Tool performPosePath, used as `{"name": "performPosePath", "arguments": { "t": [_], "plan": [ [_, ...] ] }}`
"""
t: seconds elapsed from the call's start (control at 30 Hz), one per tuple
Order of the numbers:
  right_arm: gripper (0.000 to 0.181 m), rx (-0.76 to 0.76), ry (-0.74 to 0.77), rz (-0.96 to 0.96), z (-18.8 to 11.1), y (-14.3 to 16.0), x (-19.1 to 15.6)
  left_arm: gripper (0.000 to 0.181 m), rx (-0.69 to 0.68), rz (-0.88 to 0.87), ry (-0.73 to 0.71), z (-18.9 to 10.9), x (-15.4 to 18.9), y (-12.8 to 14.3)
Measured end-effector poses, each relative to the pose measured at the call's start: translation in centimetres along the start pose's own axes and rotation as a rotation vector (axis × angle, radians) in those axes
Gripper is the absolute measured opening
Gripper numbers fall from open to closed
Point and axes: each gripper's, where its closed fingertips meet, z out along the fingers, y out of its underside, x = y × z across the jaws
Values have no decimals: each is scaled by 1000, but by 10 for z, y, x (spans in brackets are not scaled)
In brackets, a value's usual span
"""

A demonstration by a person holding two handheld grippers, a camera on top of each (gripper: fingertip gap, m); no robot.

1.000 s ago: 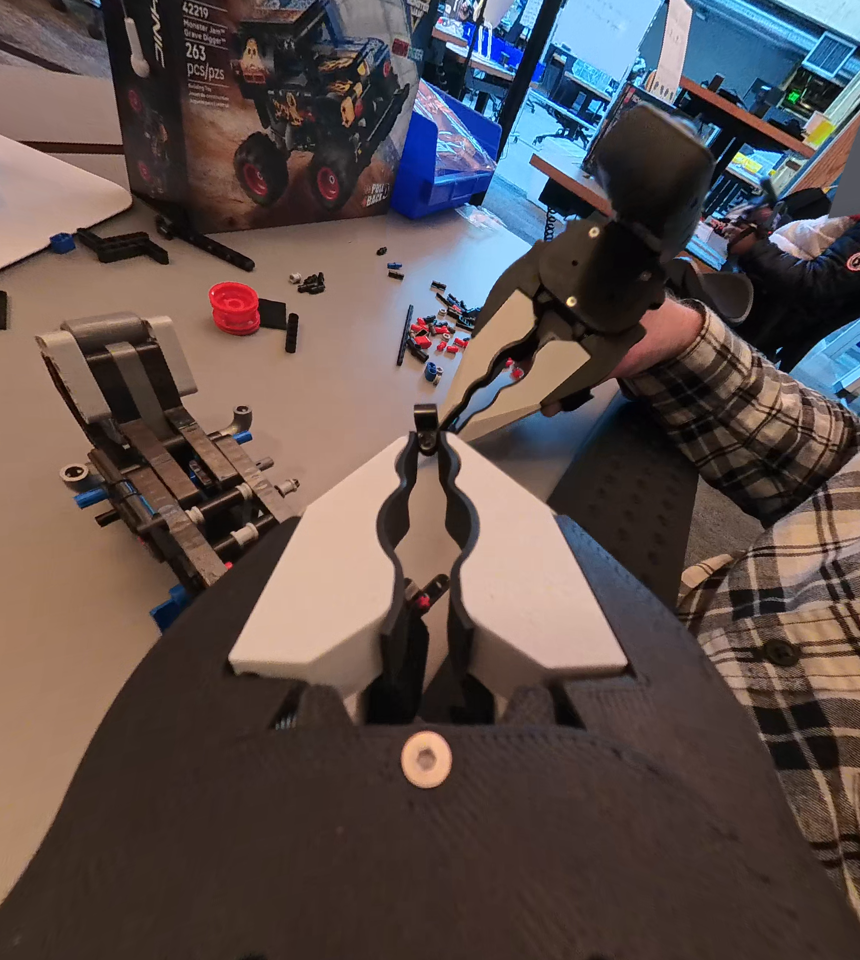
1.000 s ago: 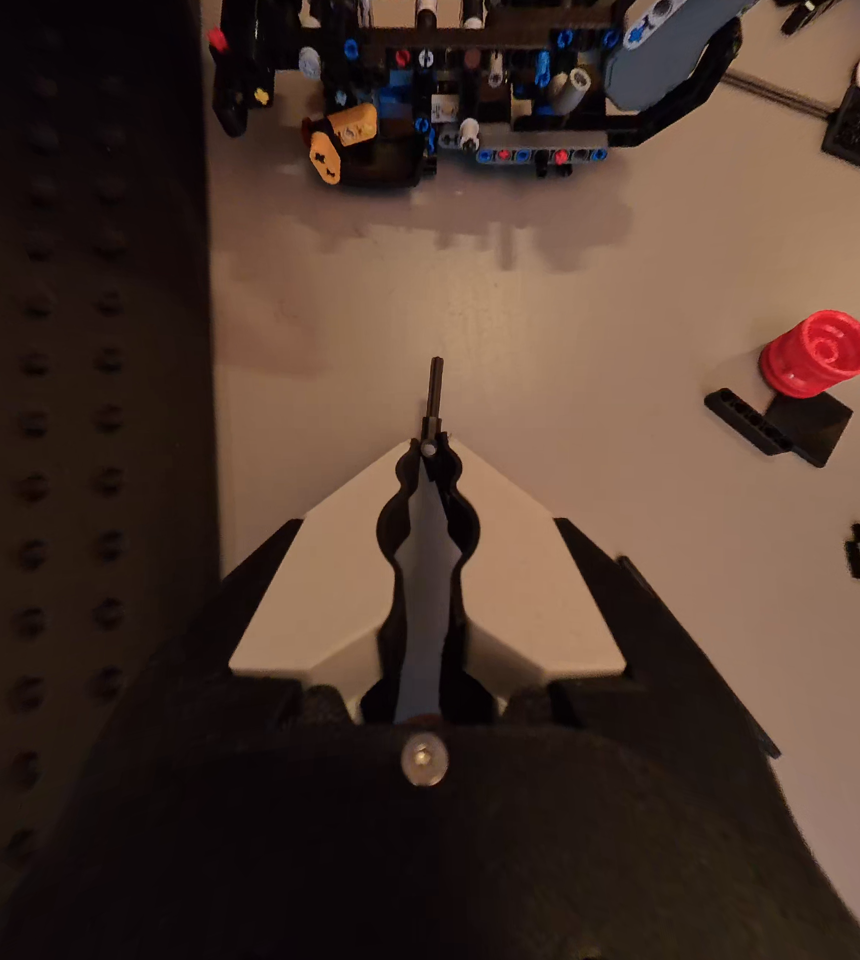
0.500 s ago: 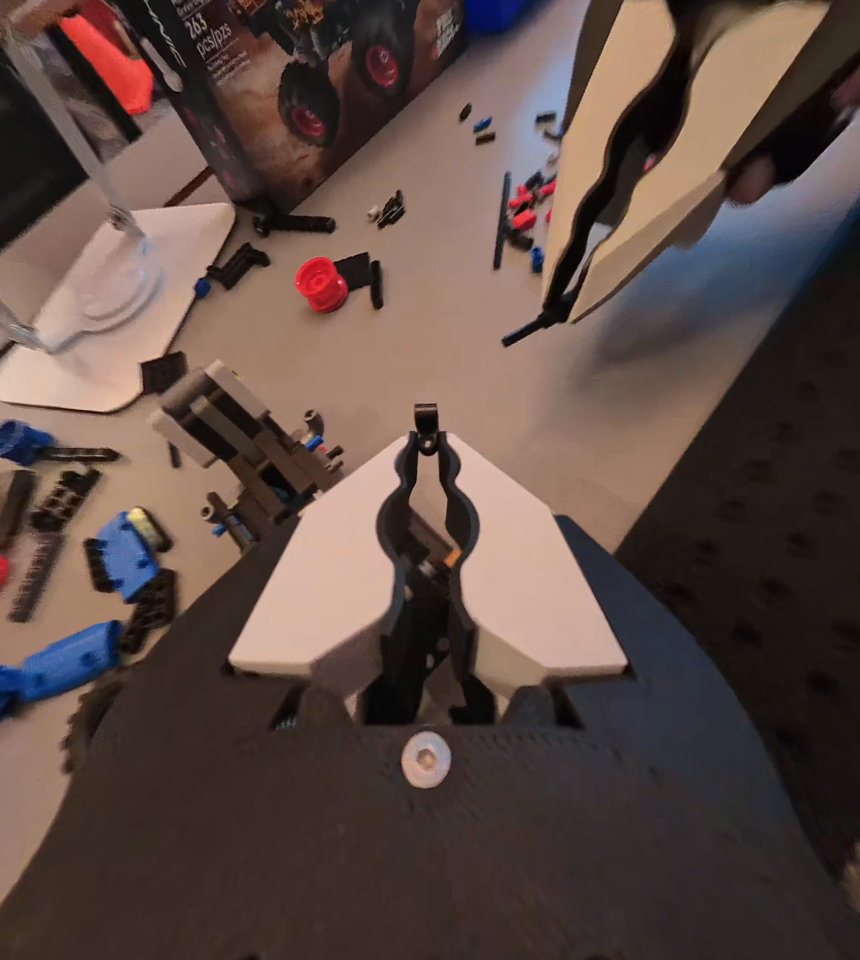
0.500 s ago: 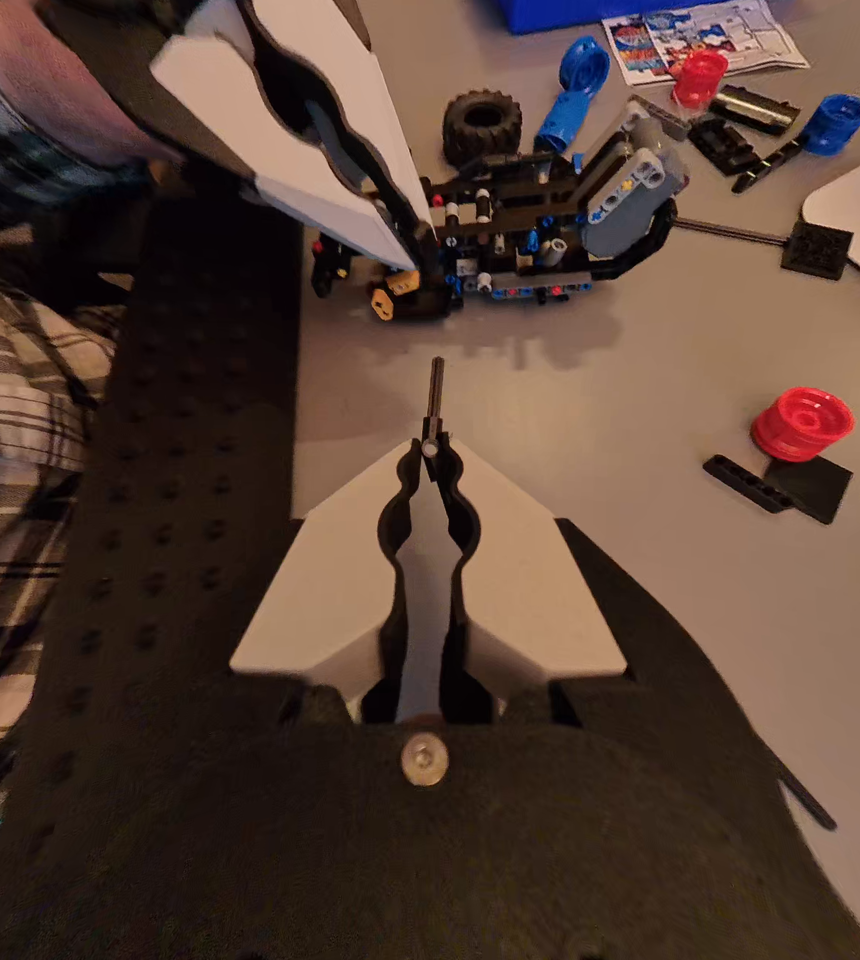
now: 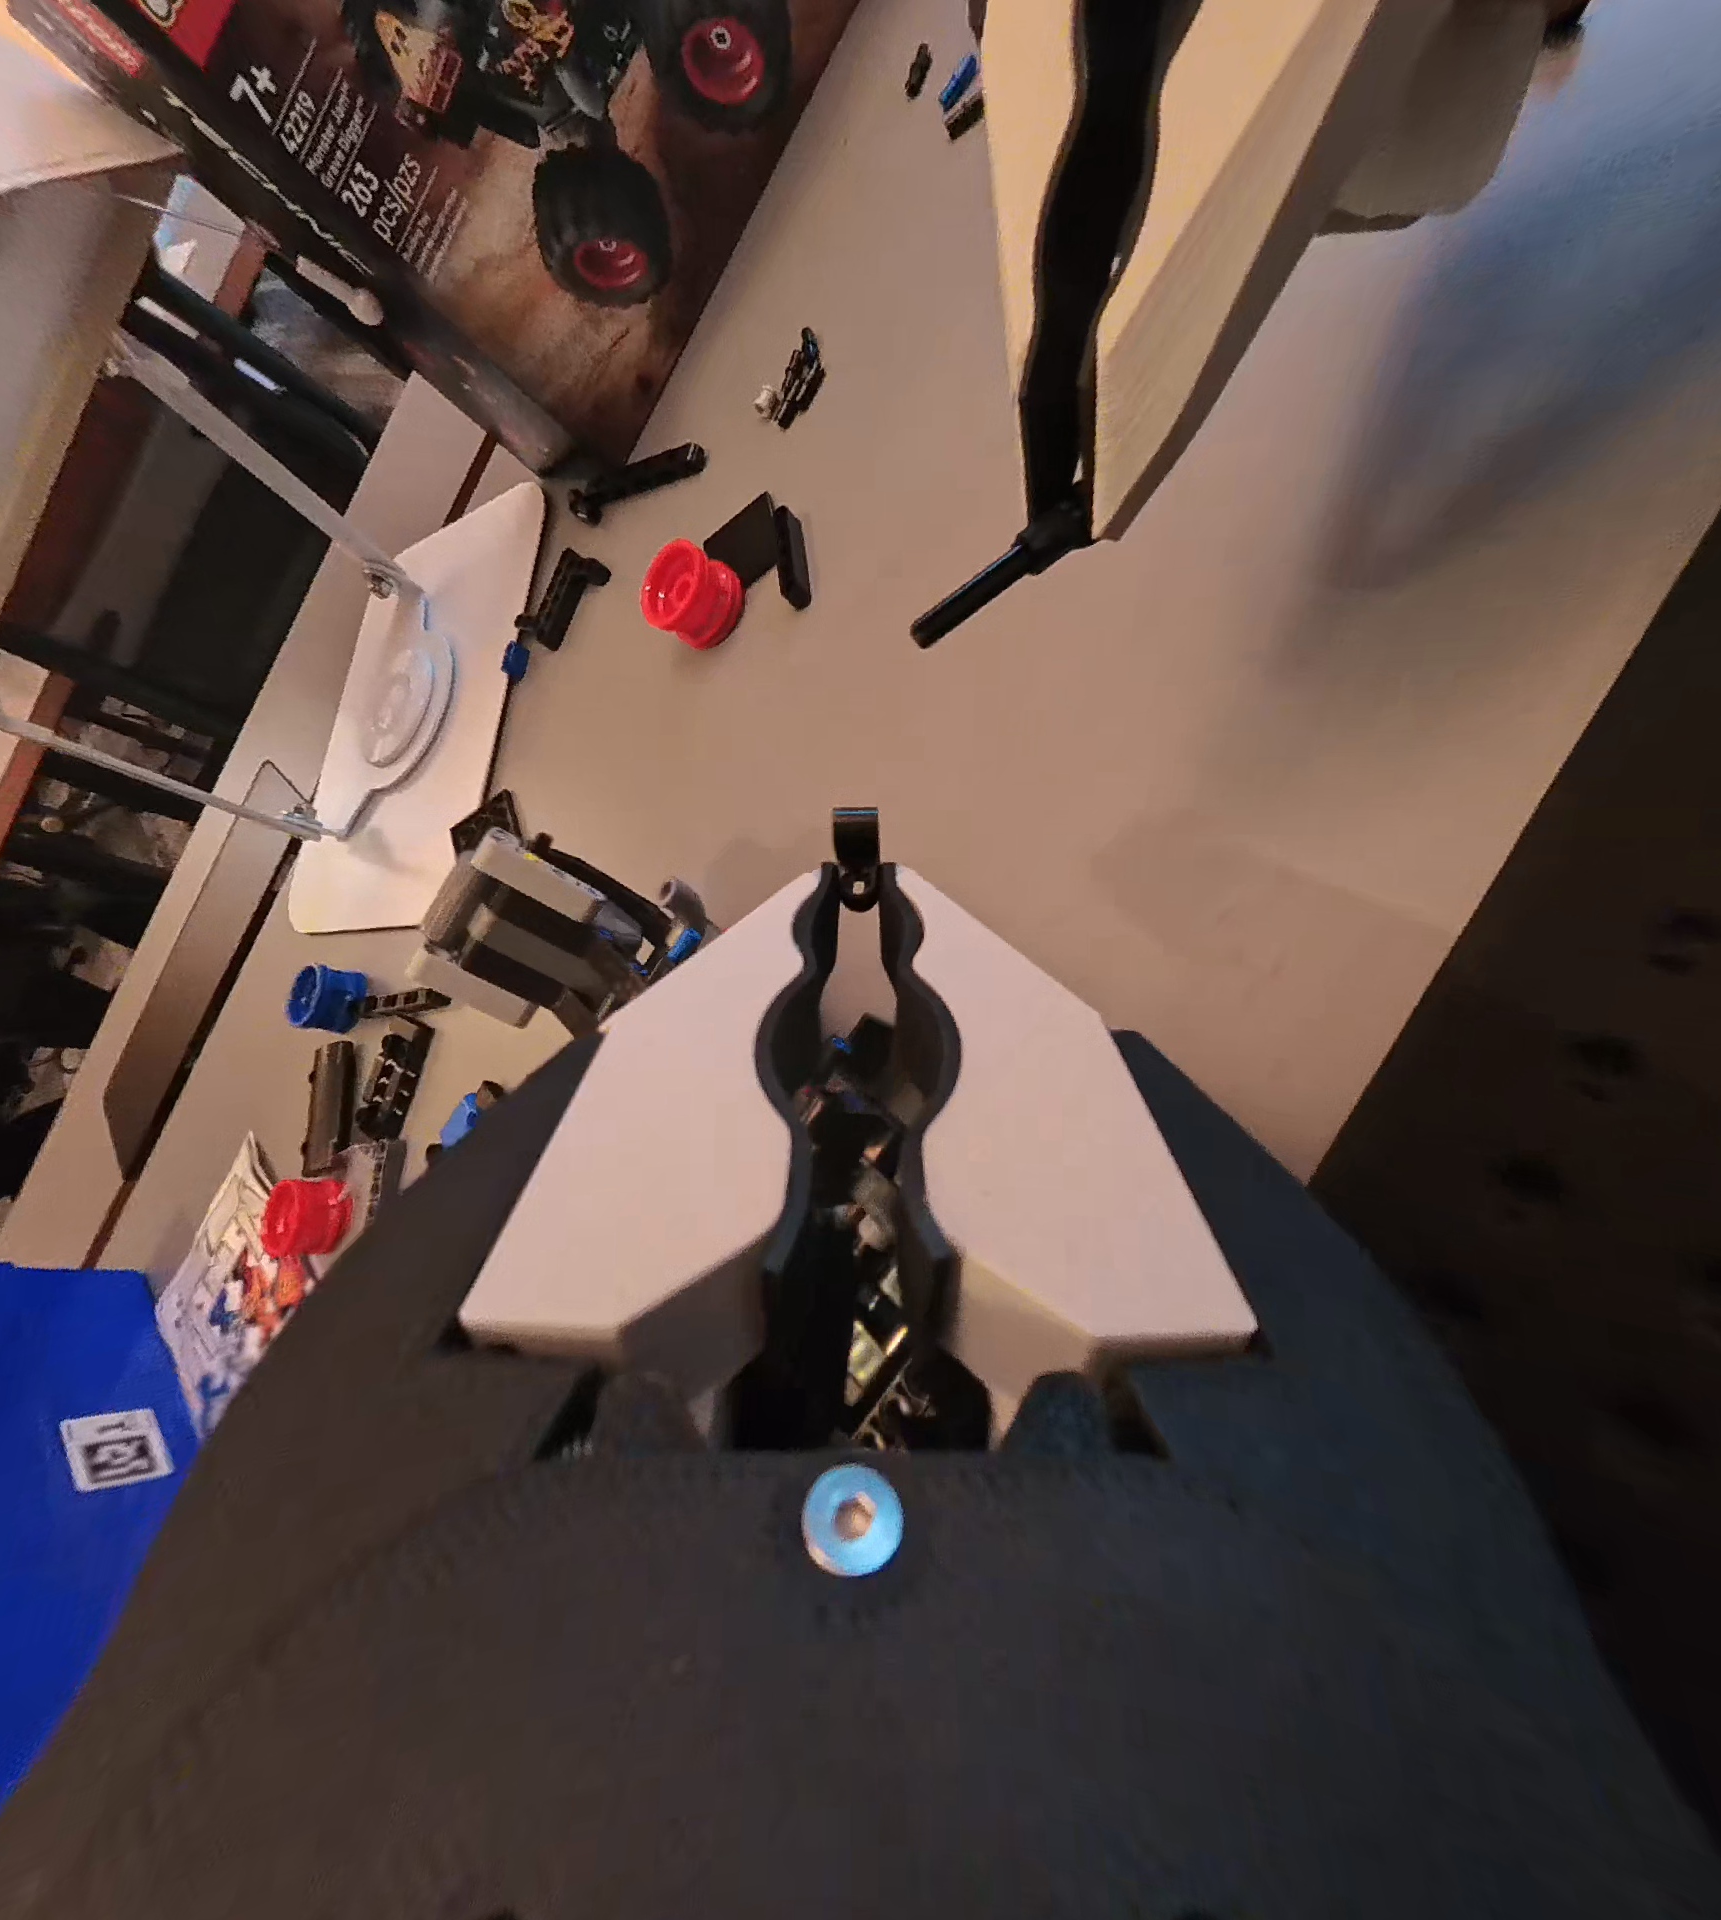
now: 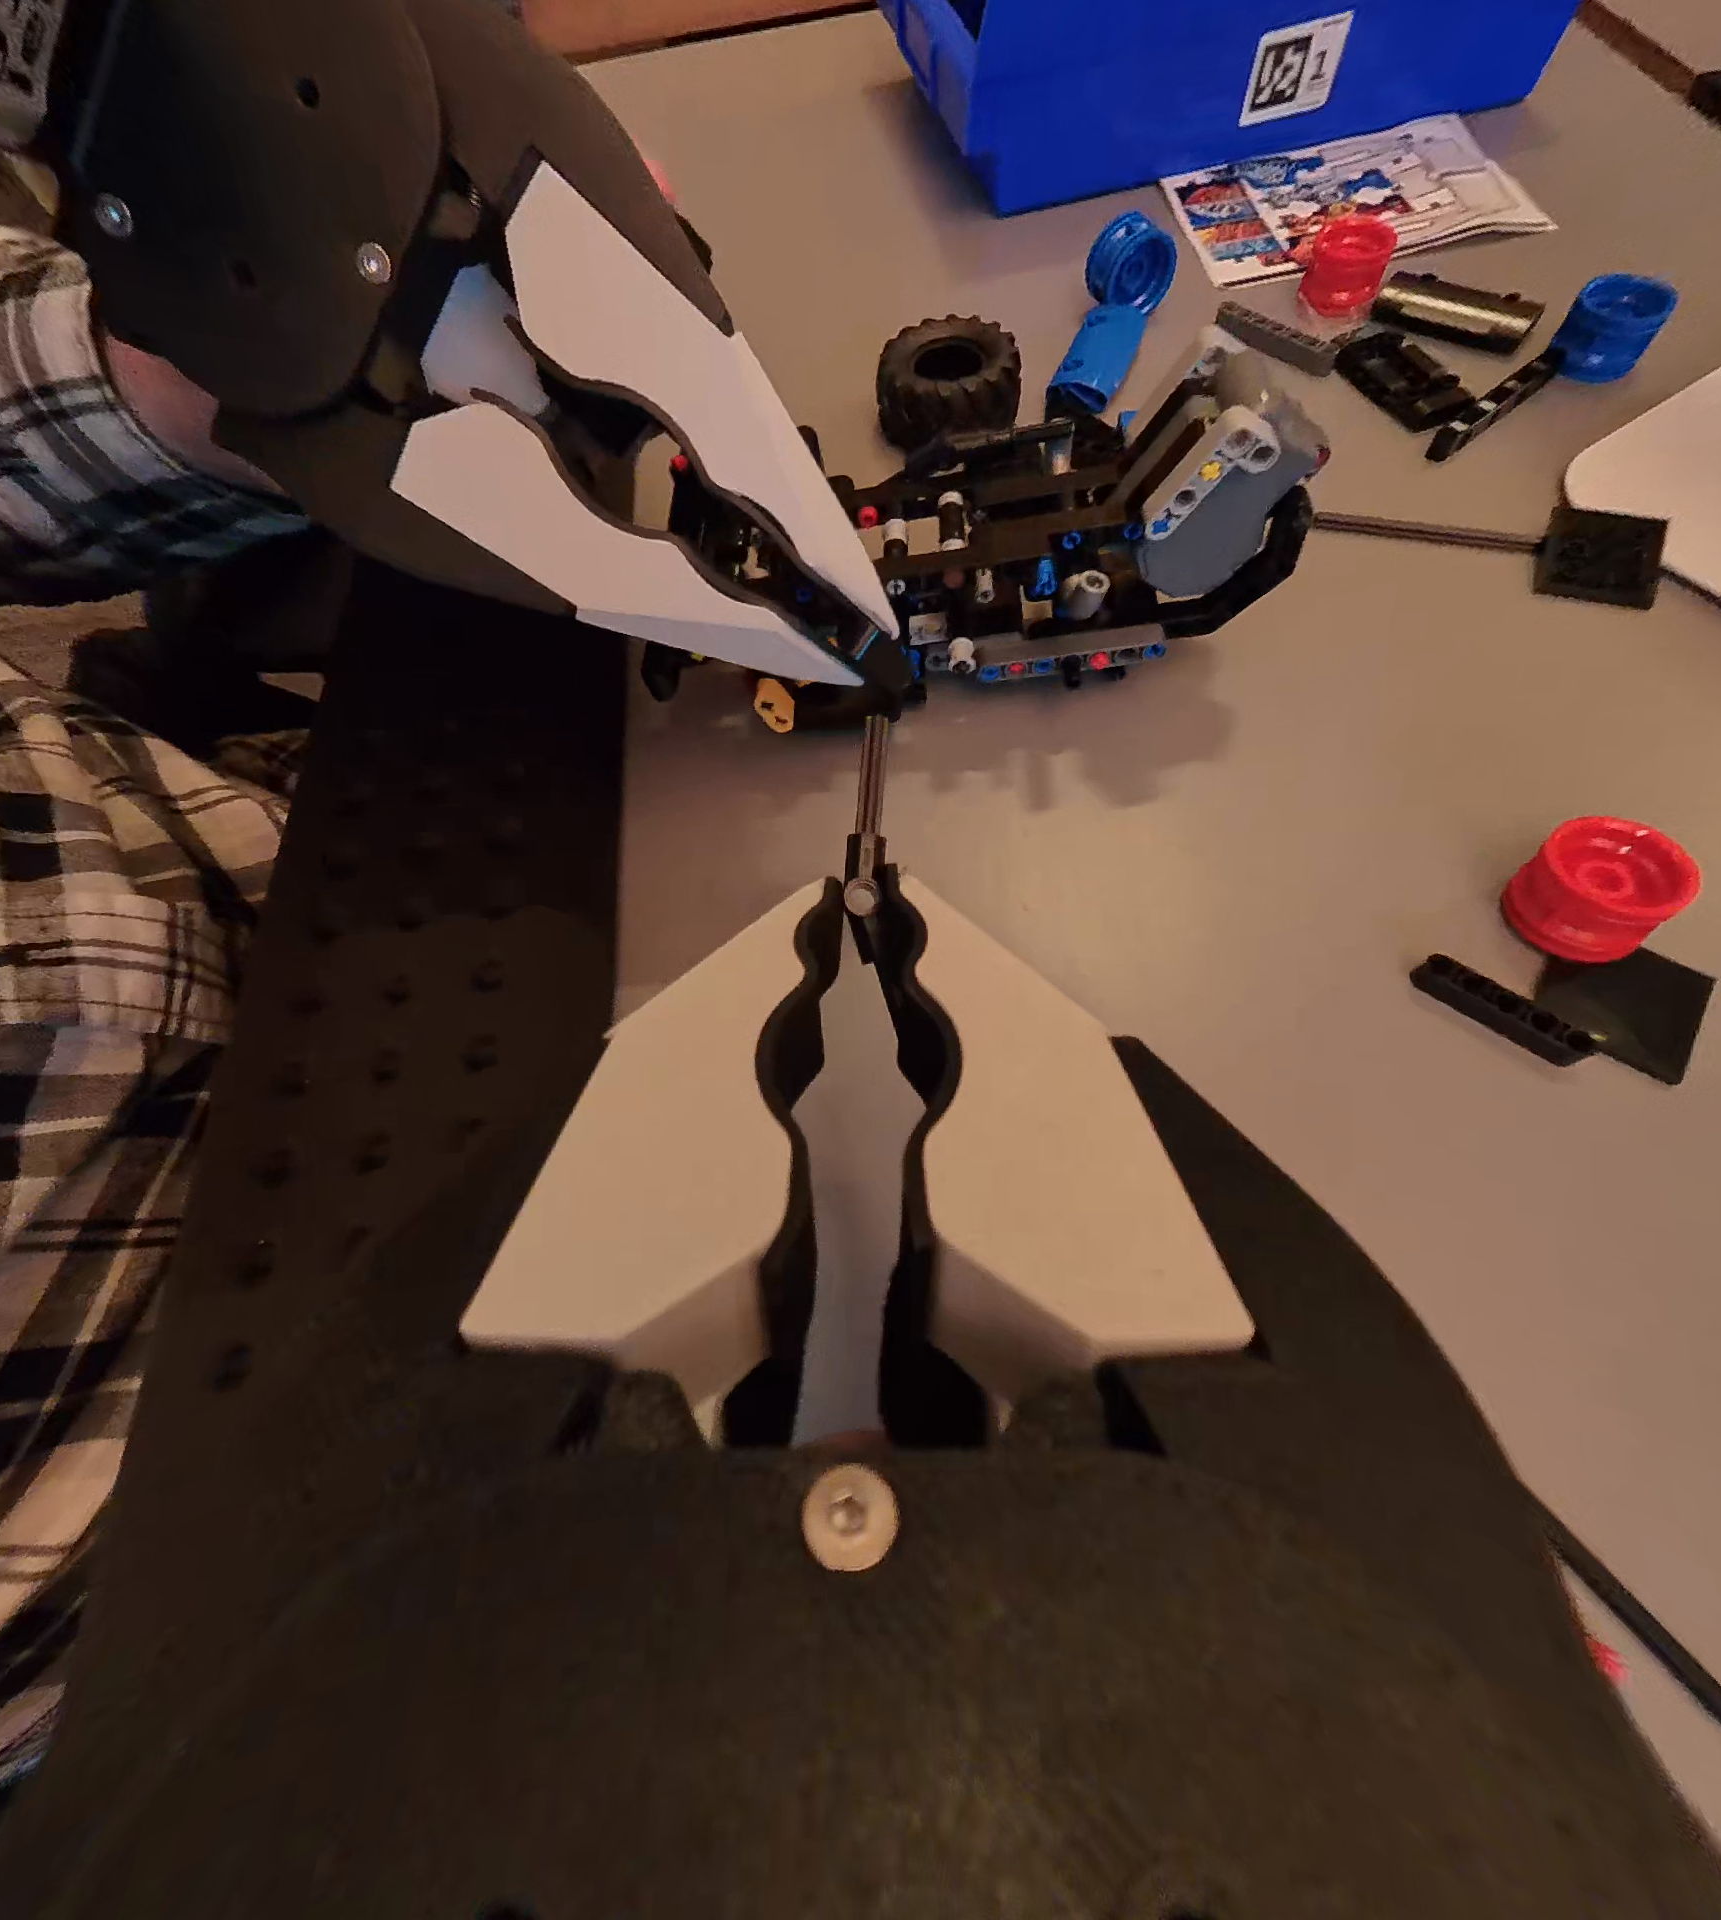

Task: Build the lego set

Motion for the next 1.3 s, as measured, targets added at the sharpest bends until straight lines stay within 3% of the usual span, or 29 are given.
{"name": "performPosePath", "arguments": {
  "t": [0.57,0.93,1.3],
  "plan": [
    [5,34,262,-351,-1,-35,-3,5,452,-855,499,-26,-18,-49],
    [5,61,395,-402,-4,-54,0,5,656,-1149,596,-34,-34,-62],
    [5,48,518,-432,-5,-66,4,5,761,-1240,601,-36,-45,-67]
  ]
}}
